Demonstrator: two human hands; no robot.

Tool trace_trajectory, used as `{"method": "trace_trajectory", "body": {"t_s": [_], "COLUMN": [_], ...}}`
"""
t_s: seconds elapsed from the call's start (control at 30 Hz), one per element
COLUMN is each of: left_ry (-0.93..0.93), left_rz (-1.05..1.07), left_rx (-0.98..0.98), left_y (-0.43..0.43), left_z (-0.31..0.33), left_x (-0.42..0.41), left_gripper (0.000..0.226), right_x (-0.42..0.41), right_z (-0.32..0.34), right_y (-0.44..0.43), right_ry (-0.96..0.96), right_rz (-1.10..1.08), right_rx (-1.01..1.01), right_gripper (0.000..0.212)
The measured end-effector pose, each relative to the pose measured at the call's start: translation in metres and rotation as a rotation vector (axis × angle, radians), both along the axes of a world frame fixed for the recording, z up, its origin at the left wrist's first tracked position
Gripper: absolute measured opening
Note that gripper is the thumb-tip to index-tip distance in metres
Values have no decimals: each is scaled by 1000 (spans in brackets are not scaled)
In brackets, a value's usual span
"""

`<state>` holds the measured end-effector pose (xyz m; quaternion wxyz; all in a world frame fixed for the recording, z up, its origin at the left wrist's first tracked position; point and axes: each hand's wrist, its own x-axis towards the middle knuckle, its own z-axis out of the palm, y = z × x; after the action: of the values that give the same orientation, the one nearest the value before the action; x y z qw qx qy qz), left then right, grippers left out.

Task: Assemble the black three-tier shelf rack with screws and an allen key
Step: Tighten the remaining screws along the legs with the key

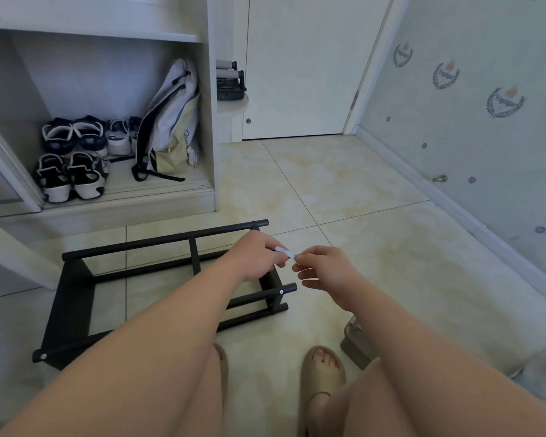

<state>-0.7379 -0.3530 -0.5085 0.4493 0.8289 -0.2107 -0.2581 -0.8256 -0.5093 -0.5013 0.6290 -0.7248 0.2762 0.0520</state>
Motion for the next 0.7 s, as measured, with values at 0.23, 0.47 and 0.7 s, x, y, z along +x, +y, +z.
{"method": "trace_trajectory", "body": {"t_s": [0.23, 0.47, 0.7], "left_ry": [103, 17, 63], "left_rz": [69, 162, 176], "left_rx": [-60, -4, 216], "left_y": [-12, -28, -22], "left_z": [-12, -34, -87], "left_x": [24, 57, 98], "left_gripper": [13, 13, 9], "right_x": [30, 69, 100], "right_z": [-16, -44, -107], "right_y": [-2, -12, -41], "right_ry": [46, 87, 223], "right_rz": [124, 189, 416], "right_rx": [-69, -133, -558], "right_gripper": [9, 15, 28]}}
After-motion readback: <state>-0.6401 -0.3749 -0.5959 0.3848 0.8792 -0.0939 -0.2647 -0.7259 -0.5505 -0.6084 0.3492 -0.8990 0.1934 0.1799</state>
